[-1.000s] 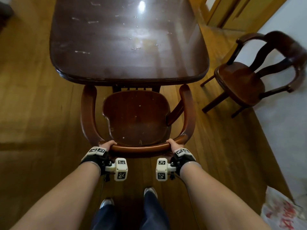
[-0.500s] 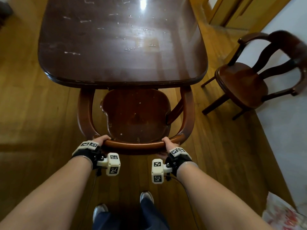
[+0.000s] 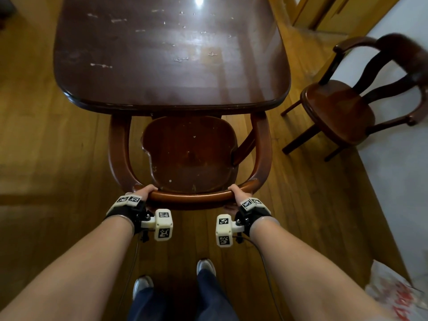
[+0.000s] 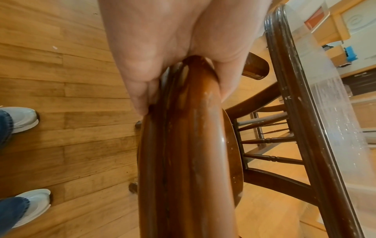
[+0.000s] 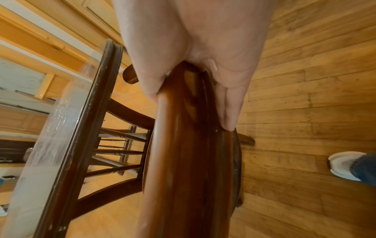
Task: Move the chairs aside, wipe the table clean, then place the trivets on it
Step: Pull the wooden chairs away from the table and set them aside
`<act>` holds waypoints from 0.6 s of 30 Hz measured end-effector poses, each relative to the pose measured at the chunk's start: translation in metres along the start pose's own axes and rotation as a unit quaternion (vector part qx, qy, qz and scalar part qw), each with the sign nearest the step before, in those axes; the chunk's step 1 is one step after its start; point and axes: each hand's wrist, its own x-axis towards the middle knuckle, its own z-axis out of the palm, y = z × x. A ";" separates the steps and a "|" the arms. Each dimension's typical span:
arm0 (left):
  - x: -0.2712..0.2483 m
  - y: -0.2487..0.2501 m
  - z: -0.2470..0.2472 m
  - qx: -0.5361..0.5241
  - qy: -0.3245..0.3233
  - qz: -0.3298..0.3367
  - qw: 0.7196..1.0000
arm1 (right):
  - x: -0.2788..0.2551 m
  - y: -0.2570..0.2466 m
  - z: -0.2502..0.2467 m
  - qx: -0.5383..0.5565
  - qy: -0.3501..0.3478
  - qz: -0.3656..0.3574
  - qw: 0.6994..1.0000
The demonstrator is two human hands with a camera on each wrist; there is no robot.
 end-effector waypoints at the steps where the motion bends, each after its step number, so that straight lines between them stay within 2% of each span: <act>1: -0.020 0.009 0.002 0.001 0.001 0.009 1.000 | 0.000 -0.003 0.000 0.002 -0.003 0.002 1.000; 2: -0.034 0.014 0.005 0.004 -0.010 0.013 1.000 | 0.001 -0.006 0.000 0.003 -0.006 0.002 1.000; 6: -0.035 0.024 0.010 0.023 -0.041 0.011 0.999 | 0.002 -0.023 0.005 -0.011 -0.007 0.000 1.000; 9: -0.034 0.025 0.009 -0.015 -0.041 0.005 0.999 | 0.005 -0.027 0.004 -0.011 -0.009 -0.002 1.000; 18: -0.029 0.023 0.014 -0.006 -0.022 0.012 1.000 | -0.004 -0.031 0.000 -0.049 -0.021 -0.010 0.999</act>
